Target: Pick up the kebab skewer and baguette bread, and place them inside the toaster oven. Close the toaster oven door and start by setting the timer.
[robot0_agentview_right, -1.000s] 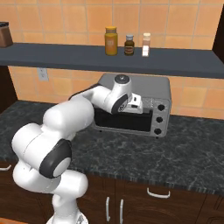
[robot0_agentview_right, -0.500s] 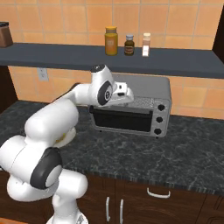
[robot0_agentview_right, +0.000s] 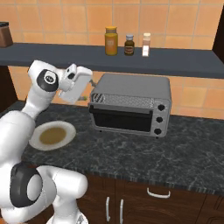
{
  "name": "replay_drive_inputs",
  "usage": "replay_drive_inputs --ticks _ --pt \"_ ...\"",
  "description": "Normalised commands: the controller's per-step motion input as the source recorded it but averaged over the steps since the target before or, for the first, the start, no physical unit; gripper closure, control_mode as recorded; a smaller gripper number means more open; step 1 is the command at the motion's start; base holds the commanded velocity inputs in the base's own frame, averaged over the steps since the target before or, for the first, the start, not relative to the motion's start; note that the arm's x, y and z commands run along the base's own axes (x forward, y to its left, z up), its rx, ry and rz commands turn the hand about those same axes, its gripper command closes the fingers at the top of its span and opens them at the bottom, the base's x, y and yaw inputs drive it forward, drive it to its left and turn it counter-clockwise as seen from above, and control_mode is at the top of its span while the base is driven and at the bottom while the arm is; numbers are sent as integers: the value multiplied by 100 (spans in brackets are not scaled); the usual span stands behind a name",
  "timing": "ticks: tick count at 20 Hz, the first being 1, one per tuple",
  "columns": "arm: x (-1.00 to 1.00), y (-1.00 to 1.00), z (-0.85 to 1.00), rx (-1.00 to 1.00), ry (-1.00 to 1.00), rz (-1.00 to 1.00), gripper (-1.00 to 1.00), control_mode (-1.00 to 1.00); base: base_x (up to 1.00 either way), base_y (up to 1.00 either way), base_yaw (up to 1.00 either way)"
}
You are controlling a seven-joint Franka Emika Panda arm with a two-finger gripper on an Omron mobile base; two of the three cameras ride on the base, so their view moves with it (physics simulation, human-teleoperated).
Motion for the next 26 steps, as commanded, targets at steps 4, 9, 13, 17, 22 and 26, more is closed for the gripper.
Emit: replay_drive_inputs --ticks 4,9,13,17,22,26 --pt "-75 55 41 -12 29 0 -100 -100 0 0 0" --pt "-4 17 -26 0 38 0 -100 -100 0 0 0" --pt "14 -1 -47 8 8 -1 -100 -100 0 0 0" --pt "-1 -12 -44 9 -1 -13 -100 -100 0 0 0" --pt "-28 -48 -36 9 -1 -24 -100 -100 0 0 0" --pt "-3 -72 -55 14 -2 -34 -100 -100 0 0 0"
